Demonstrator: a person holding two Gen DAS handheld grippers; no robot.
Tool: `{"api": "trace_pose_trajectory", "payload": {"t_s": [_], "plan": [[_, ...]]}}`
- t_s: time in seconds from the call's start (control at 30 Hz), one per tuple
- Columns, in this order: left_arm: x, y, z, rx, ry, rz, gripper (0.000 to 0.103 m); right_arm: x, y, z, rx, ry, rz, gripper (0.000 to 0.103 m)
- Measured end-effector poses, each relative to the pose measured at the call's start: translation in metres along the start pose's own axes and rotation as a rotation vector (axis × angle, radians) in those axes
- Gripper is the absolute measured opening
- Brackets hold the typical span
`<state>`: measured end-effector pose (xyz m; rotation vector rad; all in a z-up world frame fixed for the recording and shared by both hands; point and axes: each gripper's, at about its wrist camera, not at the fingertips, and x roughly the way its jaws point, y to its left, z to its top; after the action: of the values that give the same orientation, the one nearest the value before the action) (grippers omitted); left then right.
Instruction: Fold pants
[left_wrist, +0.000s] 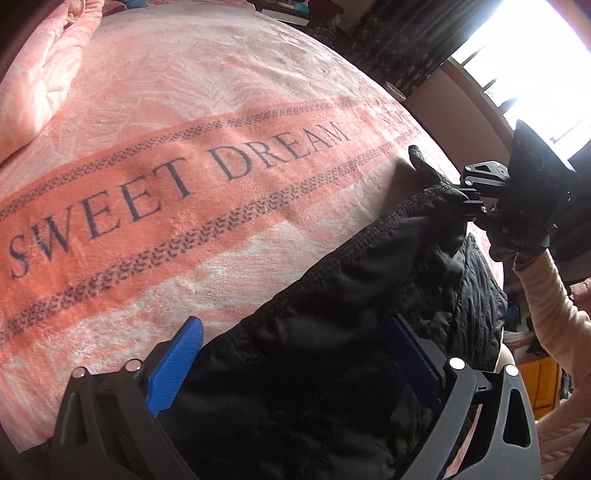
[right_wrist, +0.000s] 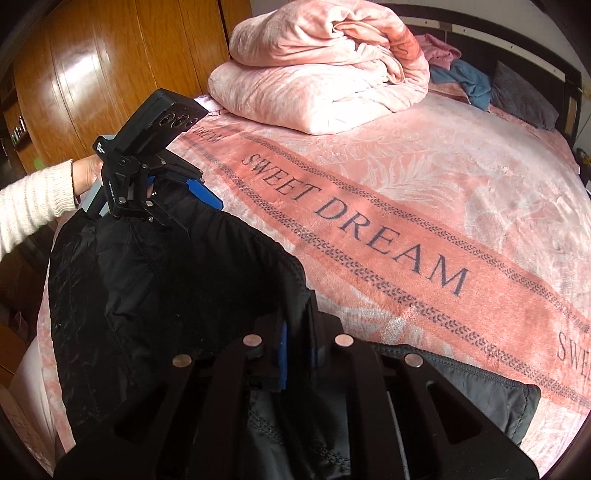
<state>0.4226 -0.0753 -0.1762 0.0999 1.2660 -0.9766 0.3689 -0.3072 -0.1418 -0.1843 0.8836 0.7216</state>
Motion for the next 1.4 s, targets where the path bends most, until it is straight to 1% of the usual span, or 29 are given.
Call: {"api": "trace_pose_trajectory", "payload": {"t_s": [0.03, 0.07, 0.1, 0.13, 0.17, 0.2, 0.23, 0.27, 0.37, 0.43, 0.57, 0.6, 0.67, 0.77, 0.87, 0.97, 1.1, 1.3, 1.4], "plan": [[-0.001, 0.000, -0.001, 0.000, 0.007, -0.013, 0.098, 0.000, 0.002, 0.000, 0.004, -0.004, -0.003, 0.008], [-0.002, -0.002, -0.003, 0.003, 0.016, -0.008, 0.091, -0.002, 0.002, 0.001, 0.012, -0.009, -0.007, 0.008], [-0.004, -0.003, -0.006, 0.013, 0.027, 0.029, 0.082, -0.003, 0.004, 0.000, 0.016, -0.015, -0.013, 0.008], [-0.004, -0.005, -0.008, 0.029, 0.040, 0.092, 0.054, -0.005, 0.005, -0.001, 0.020, -0.023, -0.020, 0.008], [-0.003, -0.004, -0.010, 0.039, 0.054, 0.115, 0.038, -0.007, 0.006, -0.001, 0.029, -0.027, -0.026, 0.008], [-0.005, -0.004, -0.014, 0.035, 0.059, 0.107, 0.033, -0.010, 0.007, -0.003, 0.037, -0.031, -0.031, 0.008], [-0.009, -0.003, -0.018, 0.029, 0.058, 0.093, 0.025, -0.012, 0.011, -0.003, 0.036, -0.038, -0.039, 0.008], [-0.014, -0.005, -0.022, 0.028, 0.047, 0.086, 0.022, -0.015, 0.015, -0.004, 0.034, -0.045, -0.047, 0.008], [-0.036, -0.017, -0.032, 0.032, -0.016, 0.092, 0.019, -0.026, 0.023, -0.005, 0.054, -0.077, -0.059, 0.009], [-0.051, -0.032, -0.039, 0.046, -0.068, 0.118, 0.018, -0.037, 0.031, -0.006, 0.056, -0.102, -0.076, 0.009], [-0.083, -0.080, -0.061, 0.094, -0.162, 0.249, 0.018, -0.063, 0.054, -0.008, 0.037, -0.146, -0.120, 0.010], [-0.090, -0.095, -0.070, 0.117, -0.184, 0.287, 0.018, -0.071, 0.062, -0.011, 0.030, -0.160, -0.130, 0.010], [-0.101, -0.122, -0.091, 0.128, -0.217, 0.341, 0.018, -0.088, 0.078, -0.020, 0.022, -0.183, -0.137, 0.011], [-0.113, -0.158, -0.124, 0.115, -0.265, 0.403, 0.018, -0.111, 0.108, -0.037, -0.010, -0.206, -0.159, 0.012], [-0.116, -0.188, -0.157, 0.115, -0.305, 0.440, 0.018, -0.129, 0.133, -0.058, -0.003, -0.220, -0.162, 0.012], [-0.112, -0.214, -0.186, 0.114, -0.326, 0.458, 0.018, -0.143, 0.154, -0.082, 0.017, -0.214, -0.158, 0.012], [-0.097, -0.240, -0.219, 0.101, -0.336, 0.488, 0.018, -0.151, 0.175, -0.111, 0.040, -0.180, -0.168, 0.012], [-0.060, -0.252, -0.264, -0.001, -0.314, 0.489, 0.019, -0.137, 0.192, -0.151, 0.097, -0.087, -0.153, 0.012], [-0.047, -0.249, -0.280, -0.088, -0.315, 0.467, 0.020, -0.129, 0.201, -0.164, 0.099, -0.039, -0.156, 0.012]]}}
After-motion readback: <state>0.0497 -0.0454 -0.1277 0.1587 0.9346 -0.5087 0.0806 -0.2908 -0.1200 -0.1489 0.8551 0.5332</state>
